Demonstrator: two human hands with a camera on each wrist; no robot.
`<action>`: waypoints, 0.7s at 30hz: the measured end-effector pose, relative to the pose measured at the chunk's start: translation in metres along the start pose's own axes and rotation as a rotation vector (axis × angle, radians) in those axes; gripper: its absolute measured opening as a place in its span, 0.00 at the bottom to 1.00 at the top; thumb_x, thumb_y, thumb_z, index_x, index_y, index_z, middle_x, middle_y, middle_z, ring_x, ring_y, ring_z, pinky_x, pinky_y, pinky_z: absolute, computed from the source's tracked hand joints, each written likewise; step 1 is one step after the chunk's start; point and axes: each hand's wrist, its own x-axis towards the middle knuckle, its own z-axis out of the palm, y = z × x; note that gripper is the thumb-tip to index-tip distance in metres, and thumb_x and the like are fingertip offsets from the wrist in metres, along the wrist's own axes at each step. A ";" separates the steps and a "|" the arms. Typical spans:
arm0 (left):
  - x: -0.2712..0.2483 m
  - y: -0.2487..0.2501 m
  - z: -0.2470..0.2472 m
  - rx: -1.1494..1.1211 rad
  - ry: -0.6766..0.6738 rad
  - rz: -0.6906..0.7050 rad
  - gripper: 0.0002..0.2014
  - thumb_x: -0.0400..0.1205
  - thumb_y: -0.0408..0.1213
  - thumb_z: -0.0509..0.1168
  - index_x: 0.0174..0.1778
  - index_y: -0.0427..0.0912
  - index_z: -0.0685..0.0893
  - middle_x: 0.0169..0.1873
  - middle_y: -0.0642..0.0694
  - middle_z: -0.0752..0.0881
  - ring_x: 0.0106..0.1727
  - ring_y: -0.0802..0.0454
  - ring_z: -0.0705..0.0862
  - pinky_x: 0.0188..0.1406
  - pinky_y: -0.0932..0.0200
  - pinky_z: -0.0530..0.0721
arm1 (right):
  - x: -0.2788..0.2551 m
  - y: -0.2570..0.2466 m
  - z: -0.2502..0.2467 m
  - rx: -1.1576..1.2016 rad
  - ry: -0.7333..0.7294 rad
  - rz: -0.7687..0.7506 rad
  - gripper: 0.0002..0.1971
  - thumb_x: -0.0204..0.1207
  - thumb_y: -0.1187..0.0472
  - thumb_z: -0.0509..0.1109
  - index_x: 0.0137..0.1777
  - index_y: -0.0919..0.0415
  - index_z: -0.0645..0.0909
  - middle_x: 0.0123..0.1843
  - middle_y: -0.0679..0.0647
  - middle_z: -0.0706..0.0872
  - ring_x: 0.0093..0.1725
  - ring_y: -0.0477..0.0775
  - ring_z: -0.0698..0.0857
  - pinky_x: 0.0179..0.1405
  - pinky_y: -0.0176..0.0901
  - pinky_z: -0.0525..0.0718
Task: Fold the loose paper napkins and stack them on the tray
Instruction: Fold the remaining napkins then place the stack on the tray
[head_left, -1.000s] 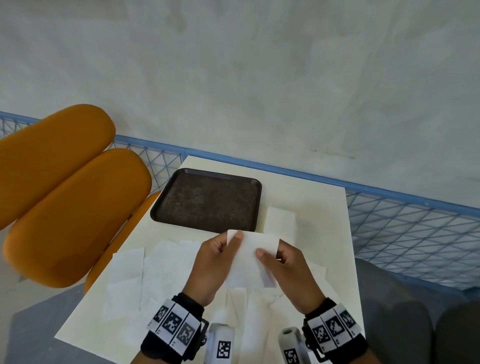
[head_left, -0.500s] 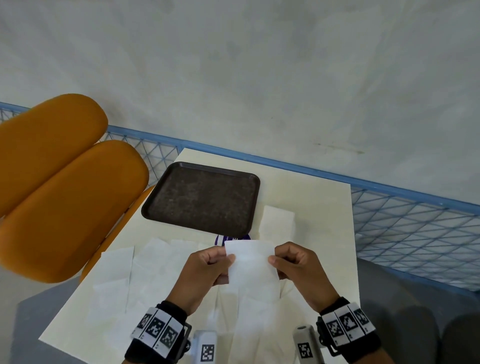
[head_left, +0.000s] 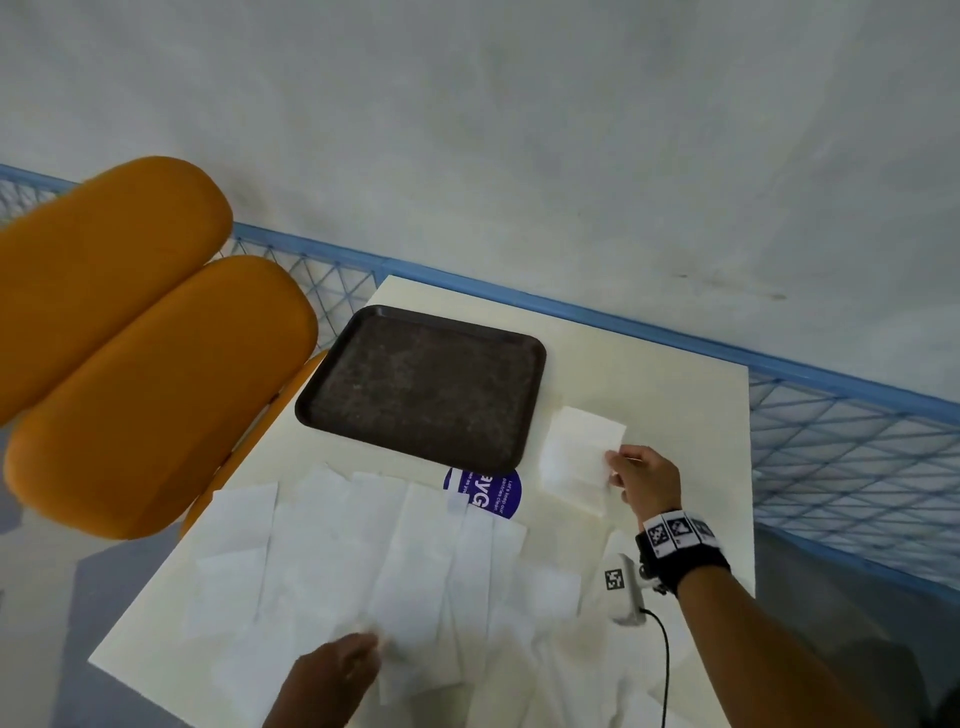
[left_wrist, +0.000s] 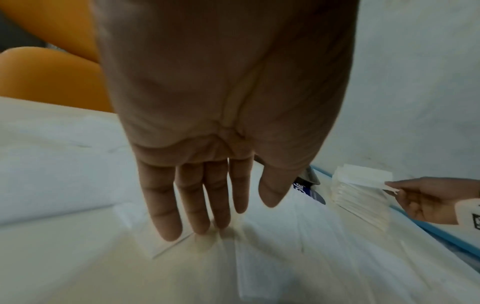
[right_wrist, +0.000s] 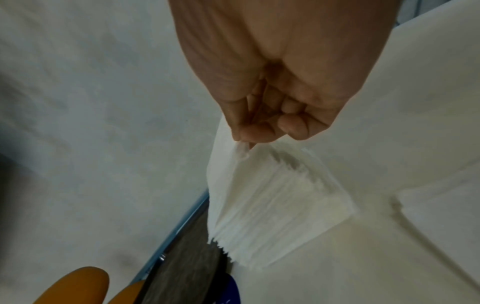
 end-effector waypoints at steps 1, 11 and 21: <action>0.004 -0.009 0.004 0.029 0.006 -0.018 0.24 0.77 0.51 0.76 0.31 0.91 0.75 0.52 0.61 0.92 0.56 0.67 0.89 0.52 0.81 0.75 | 0.004 0.003 0.002 -0.023 -0.010 0.002 0.07 0.74 0.61 0.78 0.49 0.63 0.88 0.31 0.56 0.89 0.32 0.53 0.86 0.39 0.47 0.81; -0.007 -0.006 0.014 0.243 0.046 0.028 0.12 0.78 0.55 0.71 0.50 0.80 0.78 0.61 0.57 0.90 0.65 0.59 0.87 0.59 0.72 0.78 | 0.018 0.005 0.002 -0.224 -0.034 -0.064 0.04 0.72 0.55 0.79 0.40 0.49 0.87 0.32 0.49 0.89 0.38 0.56 0.86 0.47 0.50 0.85; -0.006 -0.013 0.010 0.257 0.054 0.098 0.14 0.79 0.56 0.70 0.47 0.85 0.75 0.61 0.59 0.90 0.65 0.61 0.86 0.59 0.74 0.76 | 0.014 0.007 -0.007 -0.231 0.034 -0.086 0.17 0.79 0.51 0.74 0.66 0.53 0.86 0.50 0.52 0.91 0.54 0.60 0.89 0.65 0.55 0.83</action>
